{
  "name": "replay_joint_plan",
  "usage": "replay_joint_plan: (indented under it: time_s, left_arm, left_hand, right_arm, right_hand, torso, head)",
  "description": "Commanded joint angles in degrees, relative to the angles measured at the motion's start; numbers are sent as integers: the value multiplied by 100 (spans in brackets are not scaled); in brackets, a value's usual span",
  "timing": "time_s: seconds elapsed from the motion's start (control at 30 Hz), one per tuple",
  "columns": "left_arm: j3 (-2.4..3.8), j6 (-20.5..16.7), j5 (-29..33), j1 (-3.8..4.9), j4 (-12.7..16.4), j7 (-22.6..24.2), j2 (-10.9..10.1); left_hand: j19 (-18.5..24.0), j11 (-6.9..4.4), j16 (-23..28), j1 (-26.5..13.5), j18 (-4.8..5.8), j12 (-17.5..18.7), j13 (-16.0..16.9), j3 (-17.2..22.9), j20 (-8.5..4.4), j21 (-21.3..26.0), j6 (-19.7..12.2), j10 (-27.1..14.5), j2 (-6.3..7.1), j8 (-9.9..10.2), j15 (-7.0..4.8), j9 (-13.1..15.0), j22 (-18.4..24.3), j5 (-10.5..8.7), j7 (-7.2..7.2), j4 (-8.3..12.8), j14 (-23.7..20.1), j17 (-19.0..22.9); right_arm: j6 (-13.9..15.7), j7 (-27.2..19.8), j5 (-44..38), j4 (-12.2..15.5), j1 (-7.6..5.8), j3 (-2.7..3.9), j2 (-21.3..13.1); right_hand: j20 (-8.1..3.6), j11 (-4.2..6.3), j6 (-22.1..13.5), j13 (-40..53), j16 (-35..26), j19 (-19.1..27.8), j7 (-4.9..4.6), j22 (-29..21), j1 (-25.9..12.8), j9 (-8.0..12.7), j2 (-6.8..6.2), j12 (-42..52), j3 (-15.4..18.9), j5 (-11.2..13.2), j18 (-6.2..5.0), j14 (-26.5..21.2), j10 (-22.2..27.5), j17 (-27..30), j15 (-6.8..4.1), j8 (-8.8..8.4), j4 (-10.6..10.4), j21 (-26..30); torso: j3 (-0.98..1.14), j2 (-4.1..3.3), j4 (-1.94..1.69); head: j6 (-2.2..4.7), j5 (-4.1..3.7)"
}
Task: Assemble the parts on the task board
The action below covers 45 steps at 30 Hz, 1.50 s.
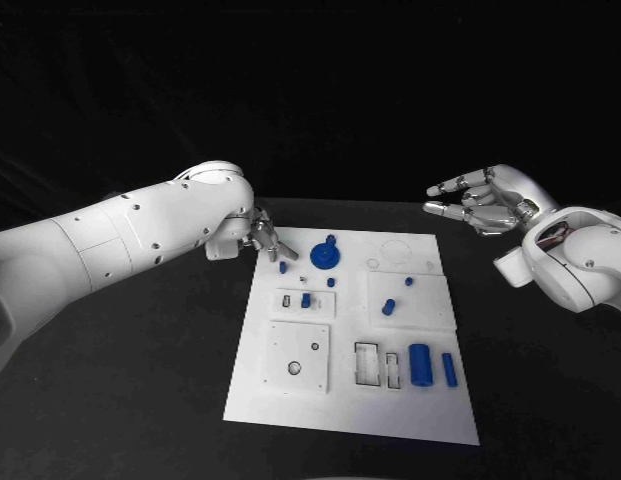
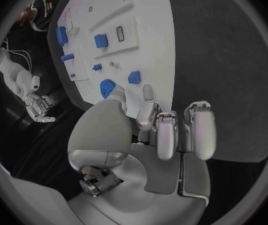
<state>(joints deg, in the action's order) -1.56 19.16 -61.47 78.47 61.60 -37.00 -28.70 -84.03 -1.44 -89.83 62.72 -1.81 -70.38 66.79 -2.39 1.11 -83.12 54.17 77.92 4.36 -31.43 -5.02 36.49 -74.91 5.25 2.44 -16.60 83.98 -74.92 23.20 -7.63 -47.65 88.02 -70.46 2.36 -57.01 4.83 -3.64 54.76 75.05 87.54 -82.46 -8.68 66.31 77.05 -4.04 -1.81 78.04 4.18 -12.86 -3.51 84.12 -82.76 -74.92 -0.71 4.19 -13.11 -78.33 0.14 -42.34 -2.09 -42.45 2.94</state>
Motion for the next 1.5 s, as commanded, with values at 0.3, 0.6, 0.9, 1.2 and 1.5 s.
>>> replay_joint_plan:
  time_s: [0.3, 0.6, 0.9, 1.2, 1.5]
  left_arm:
    - [-7, 374, -64, -4, 4, 28, 27]
    - [-14, 392, -61, -12, 96, 20, 19]
    - [-17, 298, -21, -16, 118, 23, 23]
    - [-18, 211, -6, -18, 121, 26, 26]
    - [-19, 194, 89, -18, 123, 30, 30]
  left_hand:
    - [-292, -37, -17, 172, -31, -47, 16, -10, -6, -50, 112, 51, -152, -27, -20, -30, -587, 4, -25, 11, 602, -1508]
    - [-294, -42, -17, 312, -29, -49, 17, 24, -14, -54, 115, 56, -185, -29, -25, -46, -596, 8, -28, 23, 602, -1508]
    - [-296, -46, -17, 439, -27, -58, 26, 93, -19, -57, 121, 68, -267, -34, -30, -61, -605, 14, -32, 28, 602, -1508]
    - [-292, -48, -17, 583, -30, -59, 27, 199, -22, -47, 115, 71, -335, -34, -32, -79, -596, 20, -32, 40, 602, -1508]
    - [-285, -76, -17, 1215, -34, -22, -5, 696, -42, -30, 45, 42, -483, 11, -57, -136, -585, 30, -61, 278, 602, -1508]
  right_arm:
    - [-86, -55, -6, -11, 6, 1, 12]
    - [-89, -56, -6, -32, 6, 1, 24]
    - [-98, -54, -5, -48, 6, 1, 37]
    - [-115, -55, -5, -51, 6, 1, 44]
    - [-130, -53, -5, -48, 6, 1, 42]
  right_hand:
    - [5, -7, 39, 638, -21, 50, -2, -6, -40, 0, 12, -15, 26, -34, -103, 486, 32, -1105, -9, 10, -1, 26]
    - [5, -6, 39, 638, -20, 50, -1, -9, -38, 0, 19, -14, 27, -38, -103, 486, 31, -1106, -10, 10, 3, 28]
    - [5, -6, 39, 638, -20, 50, -1, -9, -38, 0, 19, -14, 27, -38, -103, 486, 31, -1106, -10, 10, 3, 28]
    - [5, -6, 39, 638, -20, 50, -1, -9, -38, 0, 19, -14, 27, -38, -103, 486, 31, -1106, -10, 10, 3, 28]
    - [4, -6, 39, 640, -23, 50, -1, -10, -34, 0, 24, -11, 29, -40, -104, 485, 29, -1102, -10, 9, 8, 30]
  torso:
    - [7, 4, -5]
    - [5, 4, -5]
    - [5, 1, -4]
    - [4, 0, 0]
    - [0, 1, -2]
  head:
    - [0, 3]
    - [4, 10]
    - [12, 10]
    - [10, 12]
    - [-9, 8]
